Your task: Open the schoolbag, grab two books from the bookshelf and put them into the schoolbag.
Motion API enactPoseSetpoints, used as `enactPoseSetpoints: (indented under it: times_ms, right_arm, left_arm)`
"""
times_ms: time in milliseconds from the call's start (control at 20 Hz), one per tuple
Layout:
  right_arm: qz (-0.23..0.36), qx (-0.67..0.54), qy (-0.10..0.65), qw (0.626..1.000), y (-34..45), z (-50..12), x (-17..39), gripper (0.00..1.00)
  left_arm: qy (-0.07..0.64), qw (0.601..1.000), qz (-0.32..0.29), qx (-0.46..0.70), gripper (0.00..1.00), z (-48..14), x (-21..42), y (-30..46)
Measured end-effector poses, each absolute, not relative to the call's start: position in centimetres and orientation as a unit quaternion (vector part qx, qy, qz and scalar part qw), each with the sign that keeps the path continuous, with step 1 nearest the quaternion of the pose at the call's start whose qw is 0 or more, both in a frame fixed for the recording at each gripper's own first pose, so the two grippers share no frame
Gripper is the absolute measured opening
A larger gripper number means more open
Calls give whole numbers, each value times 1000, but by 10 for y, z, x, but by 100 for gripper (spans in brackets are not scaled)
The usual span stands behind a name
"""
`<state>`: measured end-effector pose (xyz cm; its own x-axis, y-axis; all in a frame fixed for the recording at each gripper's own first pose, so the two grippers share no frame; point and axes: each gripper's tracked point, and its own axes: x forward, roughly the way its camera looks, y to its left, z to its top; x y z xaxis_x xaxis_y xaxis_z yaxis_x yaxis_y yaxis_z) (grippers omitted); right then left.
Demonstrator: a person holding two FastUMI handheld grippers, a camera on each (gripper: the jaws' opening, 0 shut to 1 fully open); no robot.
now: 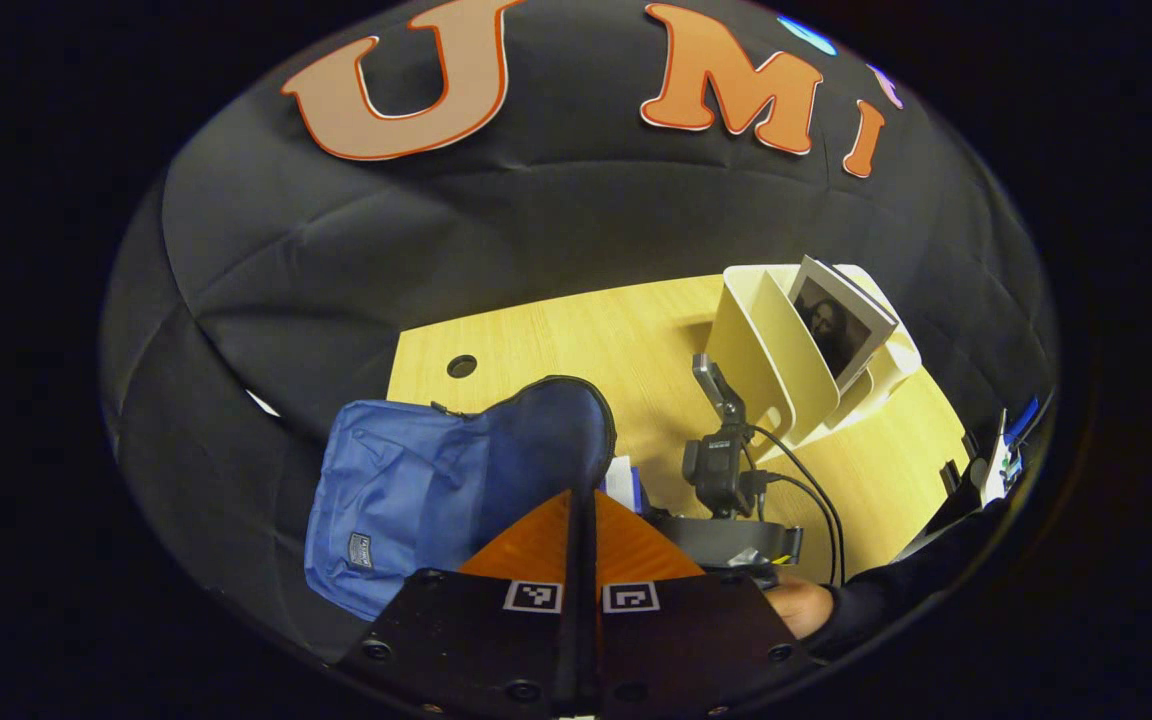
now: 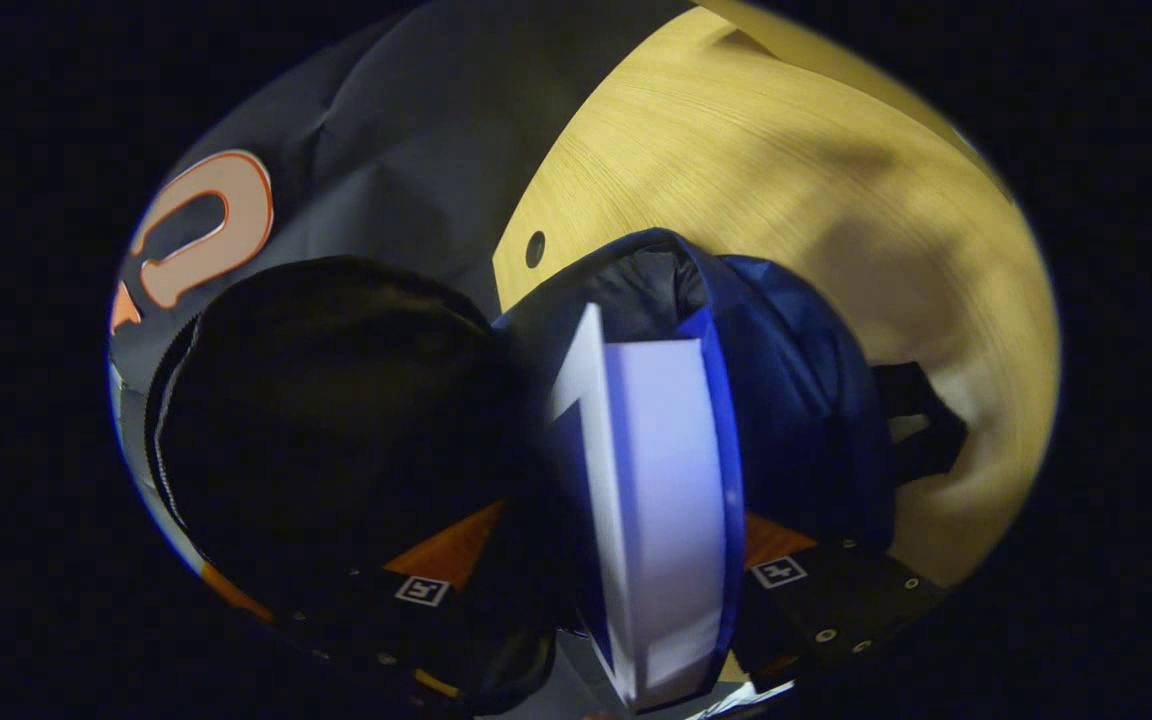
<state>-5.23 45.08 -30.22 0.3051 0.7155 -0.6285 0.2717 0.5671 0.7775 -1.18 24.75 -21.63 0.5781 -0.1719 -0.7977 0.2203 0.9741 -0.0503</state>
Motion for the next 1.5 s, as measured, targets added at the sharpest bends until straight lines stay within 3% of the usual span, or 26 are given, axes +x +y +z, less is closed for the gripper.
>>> enactPoseSetpoints:
  times_ms: [150,650,1200,1500]
  right_arm:
    - [156,394,586,690,439,-297,-60,98]
    - [146,269,584,752,369,-291,-63,95]
    - [157,153,487,845,250,-215,-23,94]
    - [83,75,423,899,144,-177,39,94]
  left_arm:
    - [445,889,-107,17,1,-217,-14,248]
    - [439,892,-106,24,1,-217,-17,249]
    - [430,894,-113,55,1,-203,-16,254]
    - [423,895,-131,60,1,-197,-23,245]
